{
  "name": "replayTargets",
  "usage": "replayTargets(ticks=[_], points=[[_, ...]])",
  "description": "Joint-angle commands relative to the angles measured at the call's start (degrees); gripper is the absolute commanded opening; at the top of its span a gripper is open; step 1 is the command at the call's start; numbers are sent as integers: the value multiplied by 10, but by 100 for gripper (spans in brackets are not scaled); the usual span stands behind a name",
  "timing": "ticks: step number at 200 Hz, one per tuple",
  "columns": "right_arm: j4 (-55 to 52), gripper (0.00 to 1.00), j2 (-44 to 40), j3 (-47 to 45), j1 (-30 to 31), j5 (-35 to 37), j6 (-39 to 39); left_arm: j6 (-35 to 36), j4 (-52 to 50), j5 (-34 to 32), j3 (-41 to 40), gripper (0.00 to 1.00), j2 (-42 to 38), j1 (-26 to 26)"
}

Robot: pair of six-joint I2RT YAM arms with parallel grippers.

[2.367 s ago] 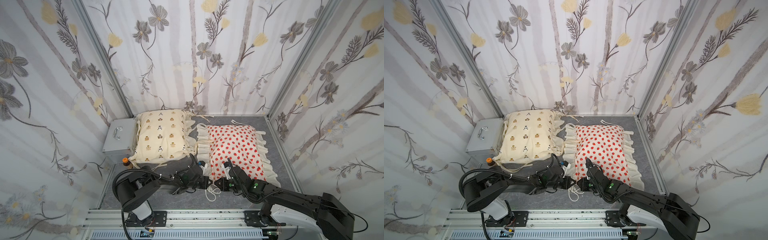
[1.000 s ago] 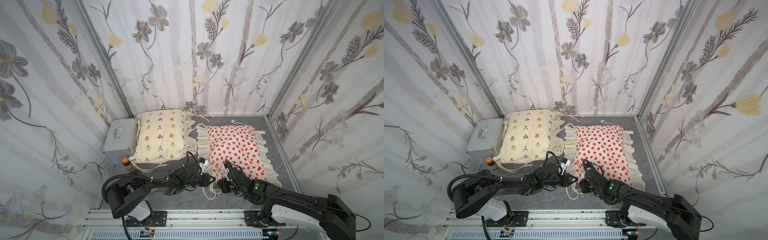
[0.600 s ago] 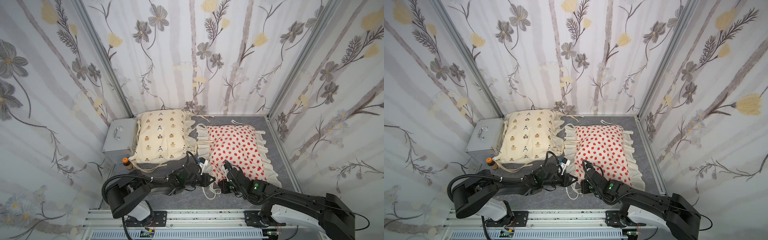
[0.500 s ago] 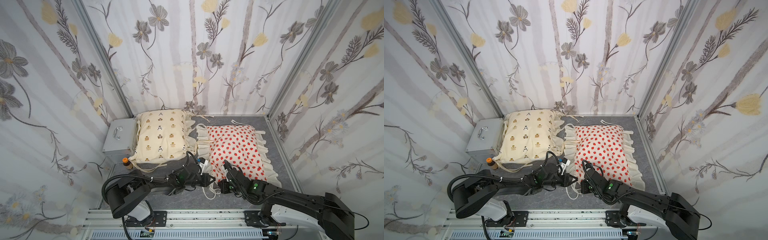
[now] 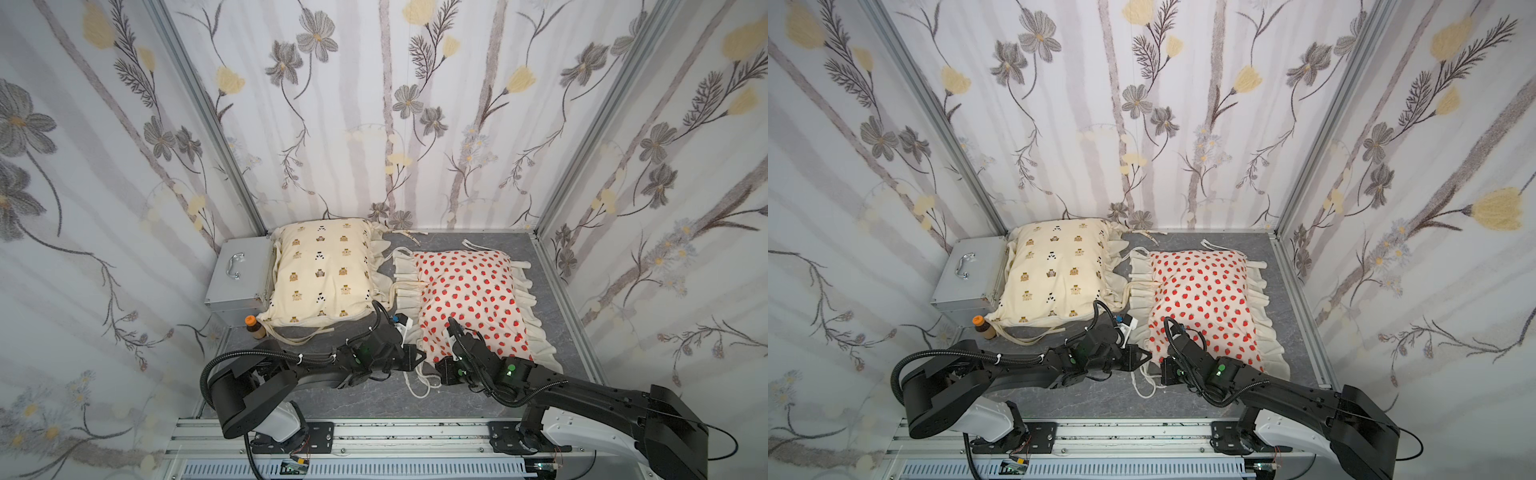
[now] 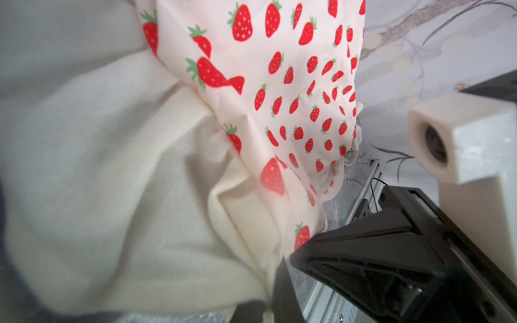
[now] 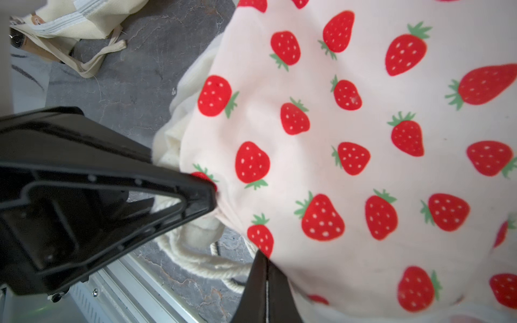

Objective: Zip up pillowcases
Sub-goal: Zip the zipper on the pillowcase, then place the pillowcase at the center of the board.

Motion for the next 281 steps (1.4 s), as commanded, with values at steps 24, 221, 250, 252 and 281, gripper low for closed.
replayTargets(ticks=[24, 221, 250, 252, 281], points=[[-52, 0, 35, 26, -13, -30, 10, 18, -39, -64, -3, 0, -17, 9], [-291, 21, -119, 40, -163, 121, 114, 48, -138, -144, 7, 22, -77, 203], [-269, 88, -63, 161, -206, 214, 19, 98, -271, -222, 56, 93, -142, 188], [-259, 93, -62, 164, -215, 218, 9, 98, -281, -237, 58, 97, -153, 189], [-22, 100, -70, 72, -343, 361, -131, 152, -415, -441, 93, 100, -277, 233]])
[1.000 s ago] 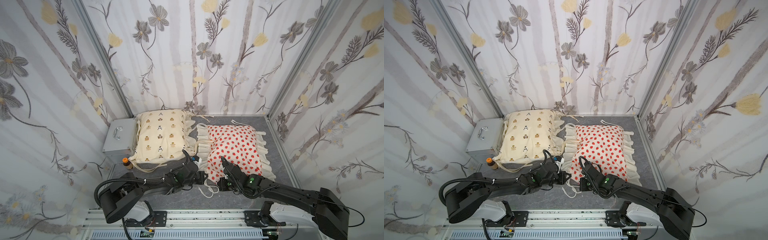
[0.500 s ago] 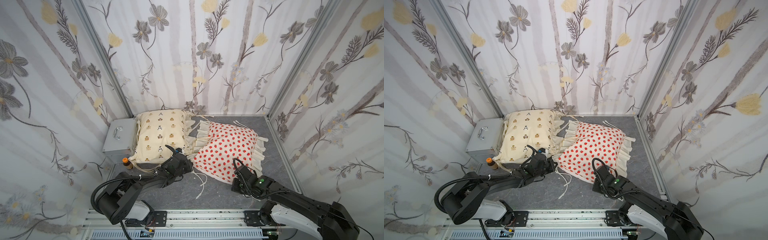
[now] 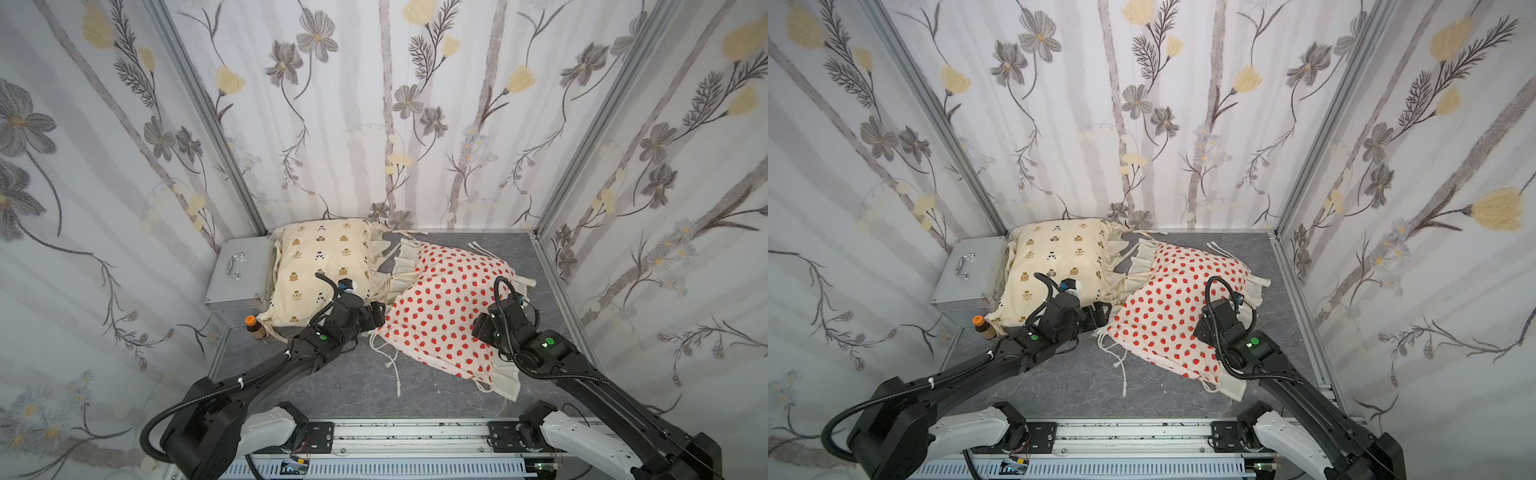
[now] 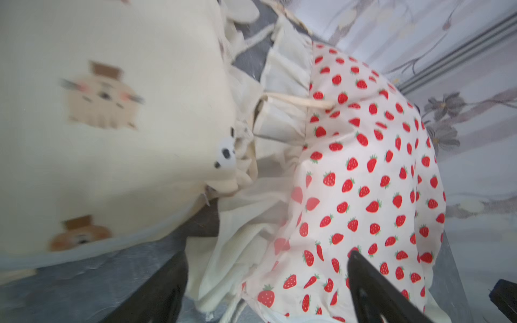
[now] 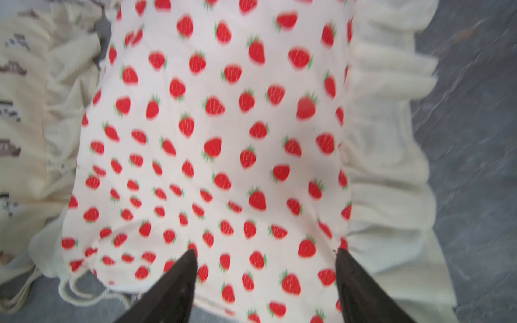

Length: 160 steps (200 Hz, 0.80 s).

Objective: Zip up pillowcases
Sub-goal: Place the pillowcase at the center of the board, then reset both arms

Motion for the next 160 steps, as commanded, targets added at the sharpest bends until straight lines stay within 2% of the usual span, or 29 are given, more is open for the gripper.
replayTargets(ticks=[1, 15, 26, 29, 49, 59, 72, 83, 94, 106, 115, 127, 138, 141, 152, 160], points=[[204, 100, -5, -73, -76, 162, -147, 69, -141, -216, 29, 100, -70, 25], [346, 100, -15, -139, -126, 178, -198, 137, -150, -315, 26, 100, -94, 54], [403, 100, -12, -148, -172, 133, -230, 185, -118, -336, 4, 100, -91, 99], [451, 100, -10, -157, -179, 134, -247, 194, -96, -336, -5, 100, -90, 113], [591, 100, 7, -193, -205, 118, -324, 230, 11, -295, -71, 100, -85, 187], [657, 100, 27, -218, -230, 101, -326, 263, 96, -268, -116, 100, -88, 209], [748, 100, 71, -246, -264, 32, -313, 281, 216, -196, -168, 100, -74, 247], [847, 100, 116, -263, -268, -11, -336, 291, 286, -155, -186, 100, -31, 275], [856, 100, 130, -247, -267, -72, -368, 325, 329, -144, -185, 100, 22, 283], [890, 100, 156, -243, -262, -44, -396, 360, 424, -121, -201, 100, 73, 285], [927, 100, 160, -256, -267, -65, -417, 369, 499, -88, -216, 100, 101, 289], [1042, 100, 197, -299, -280, -131, -430, 380, 578, -45, -224, 100, 139, 305], [1177, 100, 263, -325, -281, -127, -435, 372, 593, -22, -206, 100, 185, 322], [1168, 100, 259, -325, -281, -116, -431, 368, 591, -19, -201, 100, 199, 326], [1024, 100, 220, -287, -285, -40, -390, 369, 627, -7, -190, 100, 255, 330], [1046, 100, 233, -283, -285, -44, -395, 370, 624, -8, -178, 100, 270, 330]])
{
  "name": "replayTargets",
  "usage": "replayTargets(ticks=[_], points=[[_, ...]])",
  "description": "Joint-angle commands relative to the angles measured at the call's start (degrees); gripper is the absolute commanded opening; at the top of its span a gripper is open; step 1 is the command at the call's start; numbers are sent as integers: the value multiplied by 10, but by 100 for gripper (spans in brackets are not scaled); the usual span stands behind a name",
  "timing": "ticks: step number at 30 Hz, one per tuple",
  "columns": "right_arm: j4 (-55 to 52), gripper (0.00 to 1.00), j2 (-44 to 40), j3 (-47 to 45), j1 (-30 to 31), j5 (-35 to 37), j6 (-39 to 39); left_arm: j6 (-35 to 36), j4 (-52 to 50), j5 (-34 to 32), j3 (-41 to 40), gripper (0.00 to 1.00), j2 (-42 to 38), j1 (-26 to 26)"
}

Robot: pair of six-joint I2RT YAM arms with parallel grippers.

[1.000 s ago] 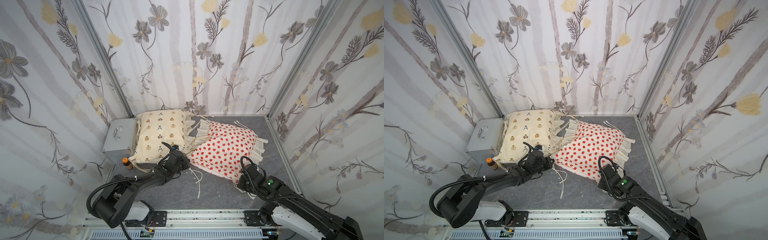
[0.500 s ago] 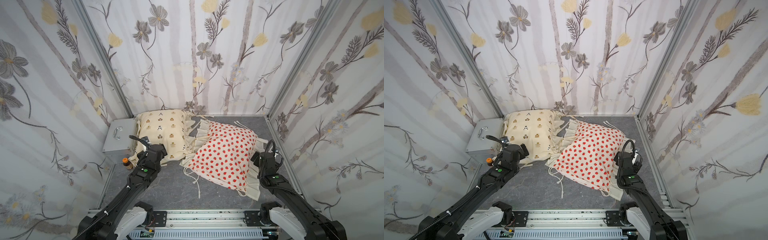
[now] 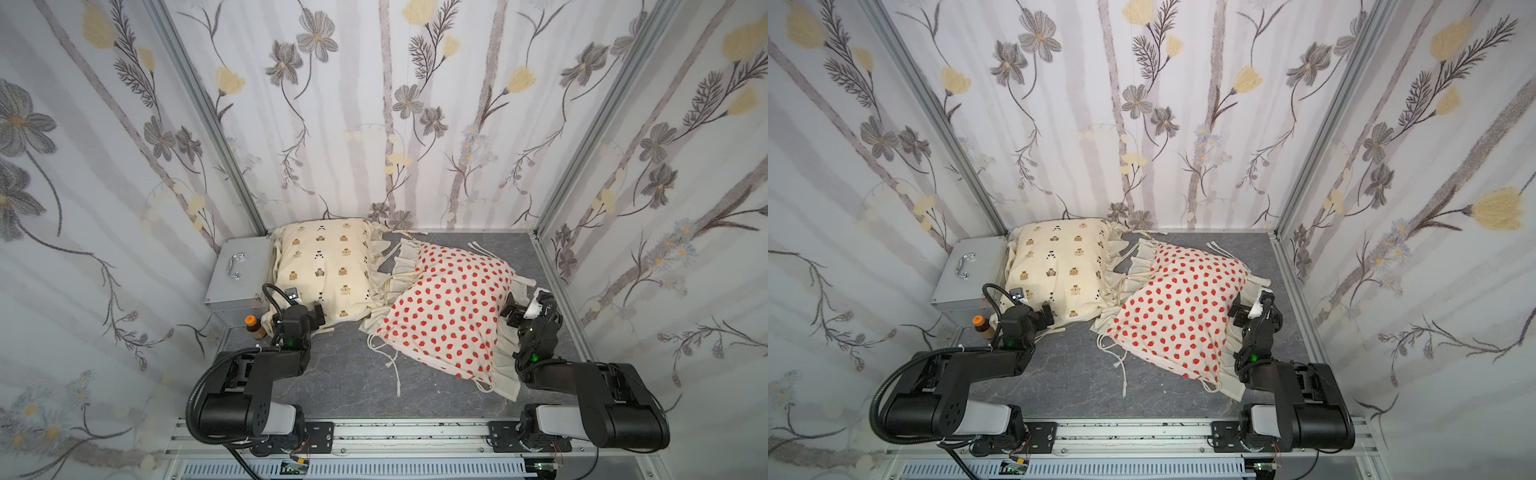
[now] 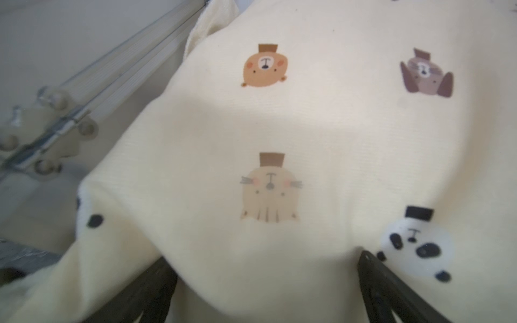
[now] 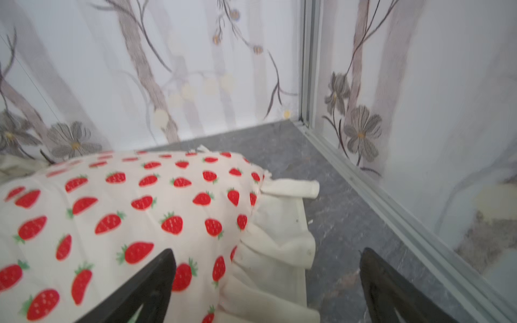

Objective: Zip up pillowcases
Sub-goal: Reset both arms

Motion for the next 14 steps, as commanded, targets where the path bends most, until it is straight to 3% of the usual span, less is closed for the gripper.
replayTargets(ticks=[1, 2, 4, 8, 10, 14], points=[[97, 100, 2, 25, -2, 28, -4, 20, 118, 55, 24, 100, 54, 6], [139, 100, 16, 16, 1, 10, -18, 14, 67, 51, 36, 100, 38, 7], [107, 100, 4, 21, 3, -14, -26, 5, 75, 16, 42, 100, 52, 6], [98, 100, 12, 30, -1, -46, -33, 1, 57, 18, 44, 100, 44, 7], [77, 100, 16, 43, -13, -95, -34, 4, 66, 16, 43, 100, 47, 6], [90, 100, 11, 34, -16, -102, -34, 12, 55, 39, 47, 100, 47, 5]])
